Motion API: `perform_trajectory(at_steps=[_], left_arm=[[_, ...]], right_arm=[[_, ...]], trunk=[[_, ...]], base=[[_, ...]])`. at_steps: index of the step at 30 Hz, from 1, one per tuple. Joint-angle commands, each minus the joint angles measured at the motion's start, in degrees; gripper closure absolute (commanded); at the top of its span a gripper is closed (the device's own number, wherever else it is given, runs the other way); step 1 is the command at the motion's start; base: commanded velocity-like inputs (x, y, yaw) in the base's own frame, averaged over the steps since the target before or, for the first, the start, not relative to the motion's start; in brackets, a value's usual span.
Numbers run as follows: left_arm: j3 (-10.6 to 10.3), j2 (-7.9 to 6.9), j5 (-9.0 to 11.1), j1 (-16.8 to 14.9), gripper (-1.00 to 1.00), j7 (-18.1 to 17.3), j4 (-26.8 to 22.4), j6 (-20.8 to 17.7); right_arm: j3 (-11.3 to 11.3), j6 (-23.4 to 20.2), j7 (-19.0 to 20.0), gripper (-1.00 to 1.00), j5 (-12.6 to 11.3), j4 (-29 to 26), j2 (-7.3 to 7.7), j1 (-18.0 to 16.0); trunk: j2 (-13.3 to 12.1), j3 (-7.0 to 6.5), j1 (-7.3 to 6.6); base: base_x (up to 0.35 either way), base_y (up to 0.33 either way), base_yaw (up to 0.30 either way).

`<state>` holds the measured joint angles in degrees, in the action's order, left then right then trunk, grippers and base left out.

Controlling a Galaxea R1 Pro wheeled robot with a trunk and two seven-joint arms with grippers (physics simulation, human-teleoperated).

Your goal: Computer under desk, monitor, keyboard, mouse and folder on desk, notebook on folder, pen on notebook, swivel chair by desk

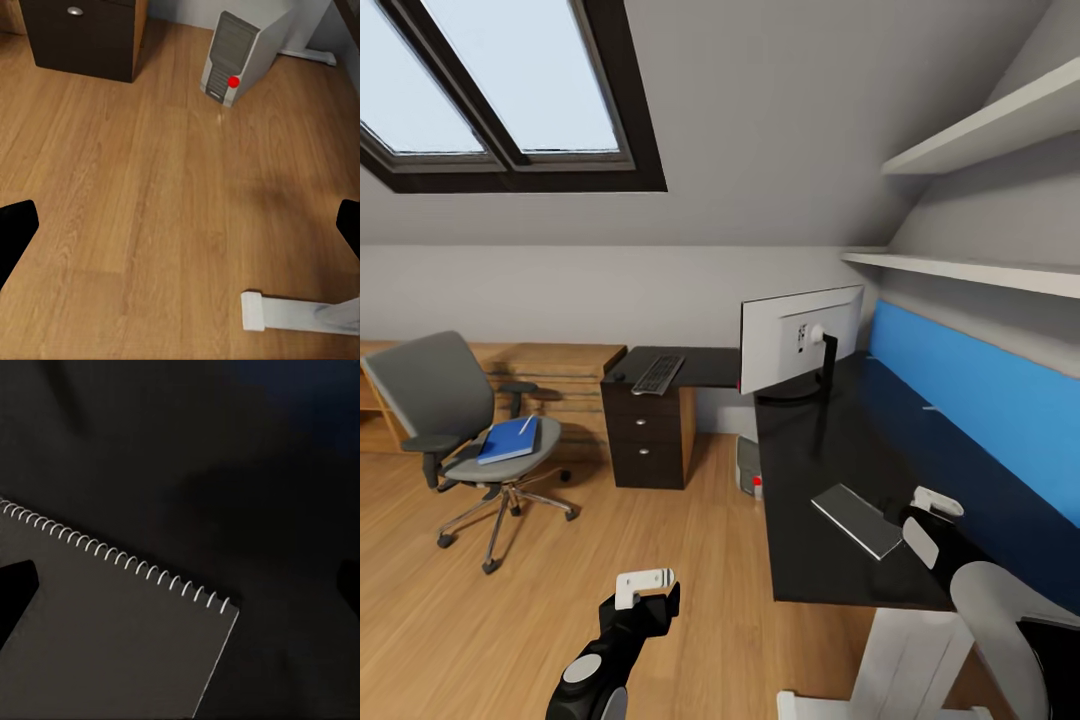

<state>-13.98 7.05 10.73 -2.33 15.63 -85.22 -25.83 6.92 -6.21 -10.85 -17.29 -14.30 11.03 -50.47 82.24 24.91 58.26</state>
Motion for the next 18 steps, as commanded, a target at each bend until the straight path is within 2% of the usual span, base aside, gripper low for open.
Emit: perform_trajectory(at_steps=[1,10,18], left_arm=[[-0.1,-0.02,0.6,0.0,-1.0,0.5,0.0,-0.2],[-0.1,-0.02,0.6,0.0,-1.0,0.5,0.1,-0.2],[-0.2,-0.02,0.6,0.0,-1.0,0.5,0.2,-0.2]], right_arm=[[0.0,-0.3,-0.2,-1.0,0.1,-0.1,-0.11,0.0],[-0.3,-0.3,-0.1,-1.0,3.1,-0.1,-0.41,0.0],[-0.4,-0.3,-0.1,-1.0,3.5,0.0,-0.58,0.0]], trunk=[[0.0,0.07,0.03],[0.0,0.07,0.03],[0.0,0.07,0.03]], base=[[0.274,0.0,0.0],[0.304,0.0,0.0],[0.319,0.0,0.0]])
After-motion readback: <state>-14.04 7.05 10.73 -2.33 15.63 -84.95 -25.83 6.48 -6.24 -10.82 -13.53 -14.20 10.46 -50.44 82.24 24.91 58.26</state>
